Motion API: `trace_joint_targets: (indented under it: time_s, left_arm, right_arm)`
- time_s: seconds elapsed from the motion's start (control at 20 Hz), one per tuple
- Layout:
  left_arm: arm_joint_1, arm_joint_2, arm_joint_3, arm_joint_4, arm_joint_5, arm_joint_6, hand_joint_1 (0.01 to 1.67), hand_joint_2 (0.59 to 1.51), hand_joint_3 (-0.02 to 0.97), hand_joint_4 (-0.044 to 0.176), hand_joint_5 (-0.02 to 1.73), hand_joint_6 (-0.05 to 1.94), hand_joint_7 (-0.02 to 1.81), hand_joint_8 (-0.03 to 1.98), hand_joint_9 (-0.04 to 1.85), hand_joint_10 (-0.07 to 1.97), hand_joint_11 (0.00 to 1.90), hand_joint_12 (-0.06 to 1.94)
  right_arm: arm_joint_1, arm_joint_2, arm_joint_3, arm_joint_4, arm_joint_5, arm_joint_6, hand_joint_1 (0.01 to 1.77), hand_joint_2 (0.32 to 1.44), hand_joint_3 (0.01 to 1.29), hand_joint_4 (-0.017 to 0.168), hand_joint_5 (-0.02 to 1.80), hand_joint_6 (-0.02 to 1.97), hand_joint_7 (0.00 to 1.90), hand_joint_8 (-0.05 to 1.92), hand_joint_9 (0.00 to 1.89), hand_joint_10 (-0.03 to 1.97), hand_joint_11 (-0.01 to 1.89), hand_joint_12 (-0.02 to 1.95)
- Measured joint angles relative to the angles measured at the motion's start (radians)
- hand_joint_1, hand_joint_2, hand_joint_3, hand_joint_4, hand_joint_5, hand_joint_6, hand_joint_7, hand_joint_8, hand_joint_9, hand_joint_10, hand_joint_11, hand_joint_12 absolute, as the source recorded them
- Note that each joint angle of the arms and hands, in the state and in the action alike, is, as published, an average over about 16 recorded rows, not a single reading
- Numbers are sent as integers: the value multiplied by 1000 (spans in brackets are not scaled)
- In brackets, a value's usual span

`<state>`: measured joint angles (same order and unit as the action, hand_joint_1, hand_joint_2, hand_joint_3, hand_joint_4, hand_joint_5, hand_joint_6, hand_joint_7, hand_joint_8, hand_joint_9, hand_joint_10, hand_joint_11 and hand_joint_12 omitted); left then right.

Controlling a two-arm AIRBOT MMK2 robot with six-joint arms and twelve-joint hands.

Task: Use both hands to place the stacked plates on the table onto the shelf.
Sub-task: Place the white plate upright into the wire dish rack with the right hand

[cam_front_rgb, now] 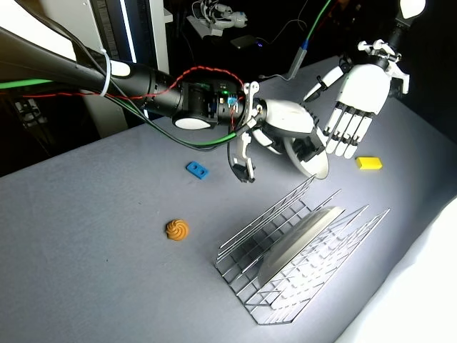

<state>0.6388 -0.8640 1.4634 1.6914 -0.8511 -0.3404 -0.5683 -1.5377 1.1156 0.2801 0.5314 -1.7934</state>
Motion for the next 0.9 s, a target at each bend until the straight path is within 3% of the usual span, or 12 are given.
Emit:
trace_joint_targets:
  time_s: [0.5, 0.9]
  left_arm:
    - [-84, 55, 14, 75, -45, -79, 21, 1110, -1, 3, 59, 19, 77, 17, 68, 3, 19, 191]
    - [-150, 101, 2, 157, -82, -141, 21, 1113, -1, 3, 65, 18, 84, 17, 75, 3, 19, 190]
  right_arm:
    - [48, 150, -199, 10, 6, -15, 1189, 1094, 12, -1, 709, 1167, 898, 1242, 889, 1095, 621, 1520]
    - [111, 302, -338, 60, -9, 14, 1191, 1108, 12, -2, 711, 1133, 872, 1279, 854, 1208, 596, 1593]
